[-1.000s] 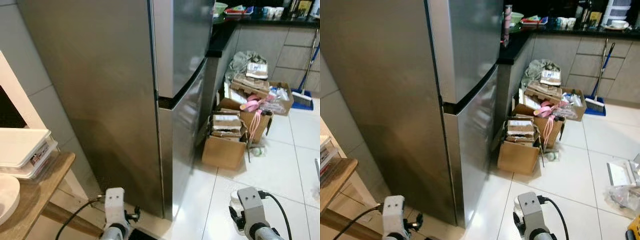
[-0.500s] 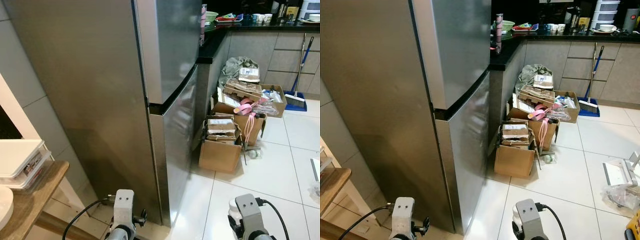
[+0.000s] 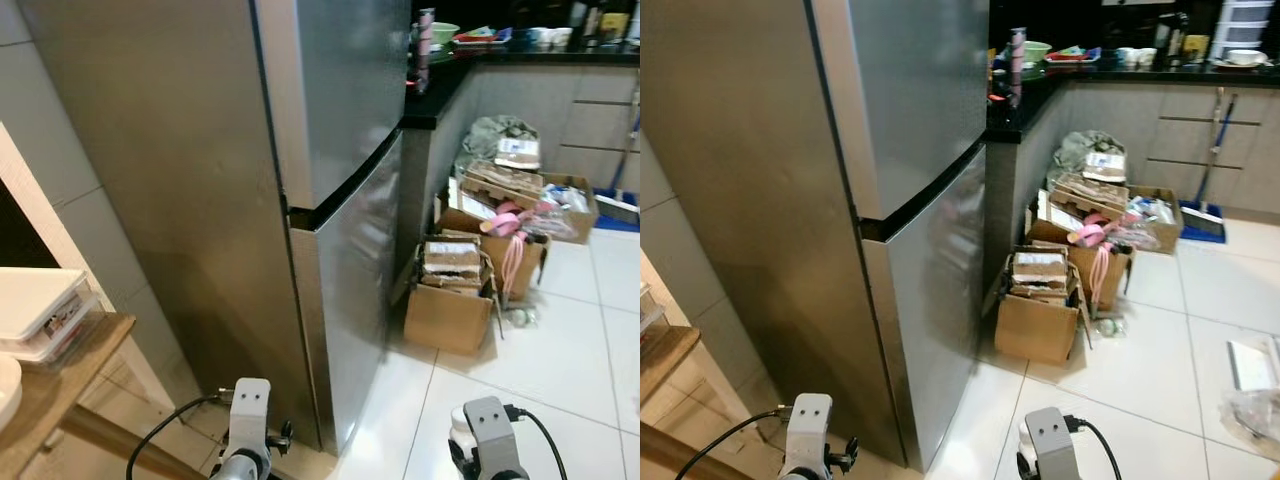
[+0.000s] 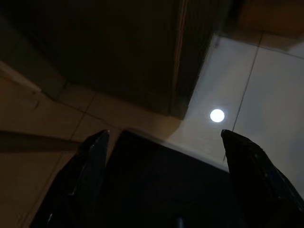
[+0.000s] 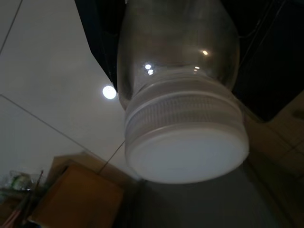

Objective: Restocking fridge

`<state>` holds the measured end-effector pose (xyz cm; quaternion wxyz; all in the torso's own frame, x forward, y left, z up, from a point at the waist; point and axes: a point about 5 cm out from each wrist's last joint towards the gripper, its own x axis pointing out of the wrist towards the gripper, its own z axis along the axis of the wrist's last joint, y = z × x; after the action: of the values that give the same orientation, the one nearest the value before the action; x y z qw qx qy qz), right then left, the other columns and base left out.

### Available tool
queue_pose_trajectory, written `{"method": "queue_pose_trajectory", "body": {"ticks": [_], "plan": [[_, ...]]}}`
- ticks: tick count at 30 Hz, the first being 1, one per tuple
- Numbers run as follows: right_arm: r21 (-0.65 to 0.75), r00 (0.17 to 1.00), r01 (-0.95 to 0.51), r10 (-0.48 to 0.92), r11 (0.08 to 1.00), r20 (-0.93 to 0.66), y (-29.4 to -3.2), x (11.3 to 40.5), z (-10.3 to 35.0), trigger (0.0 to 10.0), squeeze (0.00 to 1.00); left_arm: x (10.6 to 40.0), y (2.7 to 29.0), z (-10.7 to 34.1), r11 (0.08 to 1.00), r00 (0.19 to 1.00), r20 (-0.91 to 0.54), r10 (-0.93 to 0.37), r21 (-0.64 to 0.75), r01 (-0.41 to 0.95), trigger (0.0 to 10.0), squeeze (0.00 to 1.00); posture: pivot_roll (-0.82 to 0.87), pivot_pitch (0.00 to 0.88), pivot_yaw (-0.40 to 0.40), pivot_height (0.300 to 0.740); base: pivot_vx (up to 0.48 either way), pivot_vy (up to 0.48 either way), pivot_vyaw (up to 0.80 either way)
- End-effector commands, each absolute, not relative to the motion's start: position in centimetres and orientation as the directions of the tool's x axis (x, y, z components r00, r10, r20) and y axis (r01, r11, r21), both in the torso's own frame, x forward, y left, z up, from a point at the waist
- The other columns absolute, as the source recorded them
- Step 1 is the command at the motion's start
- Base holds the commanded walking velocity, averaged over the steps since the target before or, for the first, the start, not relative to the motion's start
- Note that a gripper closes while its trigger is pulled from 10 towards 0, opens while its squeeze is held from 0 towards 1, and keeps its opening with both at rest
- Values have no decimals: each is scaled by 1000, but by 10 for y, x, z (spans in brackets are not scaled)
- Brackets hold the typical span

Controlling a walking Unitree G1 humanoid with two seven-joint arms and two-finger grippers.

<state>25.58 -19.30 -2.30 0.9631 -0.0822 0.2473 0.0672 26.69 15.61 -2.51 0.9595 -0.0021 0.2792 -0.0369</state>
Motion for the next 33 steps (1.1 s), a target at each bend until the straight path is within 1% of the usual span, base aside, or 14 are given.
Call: {"method": "queue_pose_trajectory", "body": {"ticks": [1, 19, 28, 33], "plan": [[-114, 868, -153, 78, 982, -490, -195, 253, -25, 10000, 0, 269, 153, -24, 996, 842, -534, -82, -6, 94, 10000, 0, -97, 65, 65, 740, 0, 0, 0], [-112, 864, -156, 81, 981, -496, -190, 255, -26, 10000, 0, 269, 158, -23, 998, 842, -537, -62, -15, 64, 10000, 0, -88, 56, 59, 740, 0, 0, 0], [-100, 862, -132, 64, 986, -502, -189, 253, -28, 10000, 0, 269, 154, -23, 995, 839, -537, -91, -15, 98, 10000, 0, -82, 45, 70, 740, 0, 0, 0], [-87, 838, -92, 30, 992, -544, -192, 246, -35, 10000, 0, 271, 152, -21, 992, 844, -526, -109, -8, 123, 10000, 0, -79, 23, 80, 740, 0, 0, 0]]}}
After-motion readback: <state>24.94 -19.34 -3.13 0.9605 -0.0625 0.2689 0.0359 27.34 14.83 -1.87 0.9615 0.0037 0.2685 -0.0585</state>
